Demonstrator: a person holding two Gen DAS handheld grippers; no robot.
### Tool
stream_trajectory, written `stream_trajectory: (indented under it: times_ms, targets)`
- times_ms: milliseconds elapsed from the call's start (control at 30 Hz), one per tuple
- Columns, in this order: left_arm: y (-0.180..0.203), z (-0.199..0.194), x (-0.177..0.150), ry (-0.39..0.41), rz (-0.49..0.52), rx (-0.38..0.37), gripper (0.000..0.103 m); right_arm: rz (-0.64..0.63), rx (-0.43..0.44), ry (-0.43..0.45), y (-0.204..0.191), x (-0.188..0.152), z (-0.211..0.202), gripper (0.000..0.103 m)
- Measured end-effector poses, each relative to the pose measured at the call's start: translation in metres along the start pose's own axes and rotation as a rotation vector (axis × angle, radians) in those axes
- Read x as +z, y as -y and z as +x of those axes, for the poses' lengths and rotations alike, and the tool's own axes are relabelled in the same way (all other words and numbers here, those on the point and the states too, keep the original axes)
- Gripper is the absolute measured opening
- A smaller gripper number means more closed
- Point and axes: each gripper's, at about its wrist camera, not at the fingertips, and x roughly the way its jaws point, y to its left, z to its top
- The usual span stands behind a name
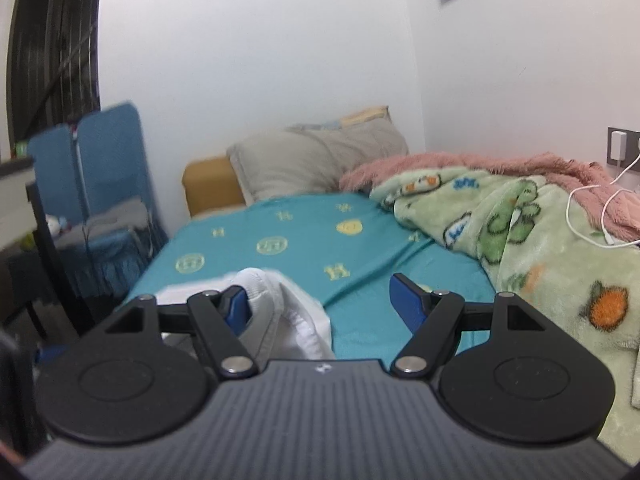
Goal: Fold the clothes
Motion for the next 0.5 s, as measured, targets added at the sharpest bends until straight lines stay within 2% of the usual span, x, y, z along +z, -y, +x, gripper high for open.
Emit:
stream_trajectory:
  times_ms: [67, 300, 333, 400, 467, 500]
  targets:
    - [-0.014, 0.001, 0.002, 0.012, -0.08, 0.022, 0.082, -0.024, 0.002, -0.052, -0.003, -0.005, 0.004, 0.073]
    - [-0.069, -0.031, 0.012, 0.143, -0.358, 0.125, 0.082, -0.097, -0.016, -0.377, -0.008, -0.039, 0.044, 0.073]
    - [-0.073, -0.036, 0.01, 0.139, -0.381, 0.111, 0.082, -0.086, -0.034, -0.409, -0.005, -0.044, 0.049, 0.073]
    - [-0.081, -0.047, 0.006, 0.126, -0.425, 0.076, 0.082, -0.003, -0.058, -0.417, 0.005, -0.046, 0.05, 0.073]
    - [-0.085, -0.061, -0.001, 0.12, -0.433, 0.059, 0.082, 0.084, -0.095, -0.338, 0.015, -0.038, 0.04, 0.073]
    - [-0.085, -0.07, -0.001, 0.148, -0.426, 0.071, 0.083, 0.113, -0.095, -0.282, 0.019, -0.032, 0.032, 0.073]
